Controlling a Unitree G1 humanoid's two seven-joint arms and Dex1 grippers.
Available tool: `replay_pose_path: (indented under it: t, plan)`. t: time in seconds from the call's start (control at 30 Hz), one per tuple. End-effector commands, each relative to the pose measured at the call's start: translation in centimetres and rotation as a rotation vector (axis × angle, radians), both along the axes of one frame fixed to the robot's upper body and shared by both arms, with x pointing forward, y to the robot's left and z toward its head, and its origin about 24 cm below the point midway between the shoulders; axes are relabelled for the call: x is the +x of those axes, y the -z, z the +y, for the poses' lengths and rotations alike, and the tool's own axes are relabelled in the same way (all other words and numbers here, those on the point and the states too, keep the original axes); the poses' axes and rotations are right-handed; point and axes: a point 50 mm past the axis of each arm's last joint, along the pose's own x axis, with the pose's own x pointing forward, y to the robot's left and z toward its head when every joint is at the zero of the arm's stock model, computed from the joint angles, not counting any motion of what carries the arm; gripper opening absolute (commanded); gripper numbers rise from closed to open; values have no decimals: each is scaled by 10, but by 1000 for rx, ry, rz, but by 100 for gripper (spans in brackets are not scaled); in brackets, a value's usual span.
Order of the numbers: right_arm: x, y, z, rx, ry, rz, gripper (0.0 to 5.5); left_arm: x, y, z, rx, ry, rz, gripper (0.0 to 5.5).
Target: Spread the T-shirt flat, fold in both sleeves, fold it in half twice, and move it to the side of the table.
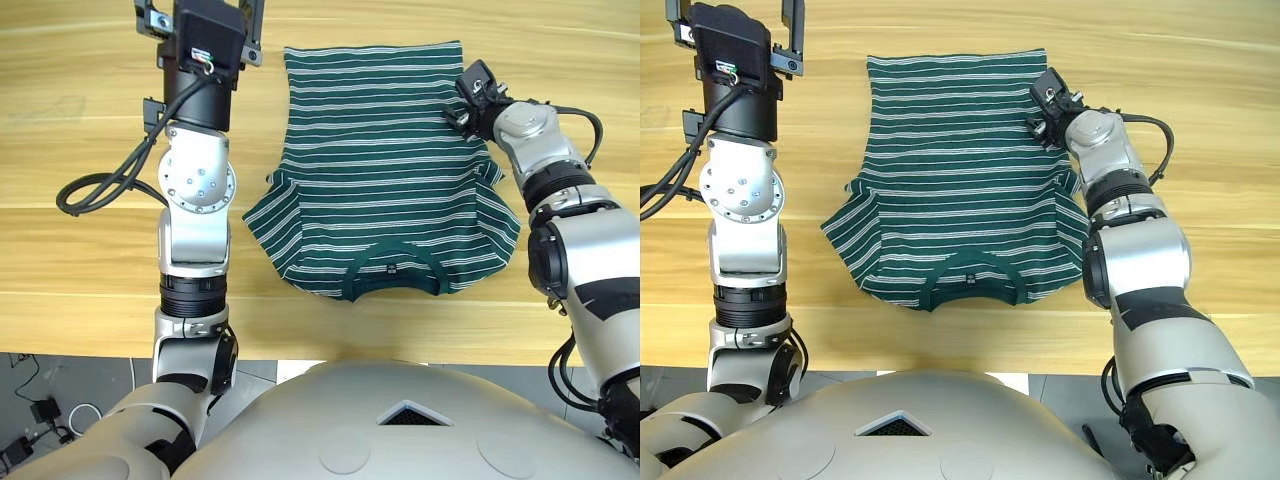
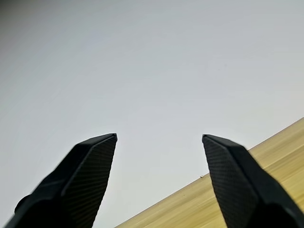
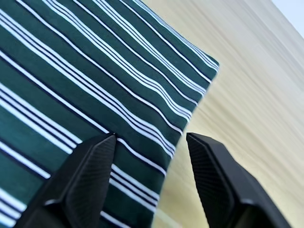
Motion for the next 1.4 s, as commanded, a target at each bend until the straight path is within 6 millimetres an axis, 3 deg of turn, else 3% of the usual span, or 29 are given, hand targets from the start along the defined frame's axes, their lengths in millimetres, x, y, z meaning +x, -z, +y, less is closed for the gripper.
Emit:
replay_pose_path:
  t: [0.03, 0.27, 0.37, 0.47, 0.63, 0.77, 0.9, 1.0, 1.13, 1.27, 1.4]
  plan:
    - [-10, 13, -9, 42, 42, 24, 274, -2, 3, 0, 15, -7, 10, 334]
    - [-14, 17, -8, 157, 60, -1, 274, -2, 6, -2, 20, -1, 20, 334]
    - [-3, -10, -12, 364, 77, -155, 274, -6, 7, 7, -4, -14, 36, 334]
    - [1, -42, -24, 552, 60, -324, 274, -25, 10, 26, -54, -46, 79, 334]
    - [-15, -76, -40, 780, -19, -502, 274, -64, 7, 40, -251, 12, 193, 334]
    - [-38, -75, -30, 898, 29, -571, 274, -94, 34, 45, -432, 54, 431, 334]
    - [-49, -66, -11, 977, 196, -701, 274, -119, 83, 48, -612, 16, 726, 334]
    - [-52, -65, 3, 1000, 225, -753, 274, -133, 91, 48, -815, 23, 814, 334]
    - [-51, -68, 5, 987, 252, -809, 274, -153, 100, 56, -991, -37, 898, 334]
    - [-52, -70, 8, 995, 261, -826, 274, -148, 118, 58, -1087, -85, 935, 334]
    - [-51, -67, 14, 991, 251, -810, 274, -138, 139, 44, -1185, -51, 1028, 334]
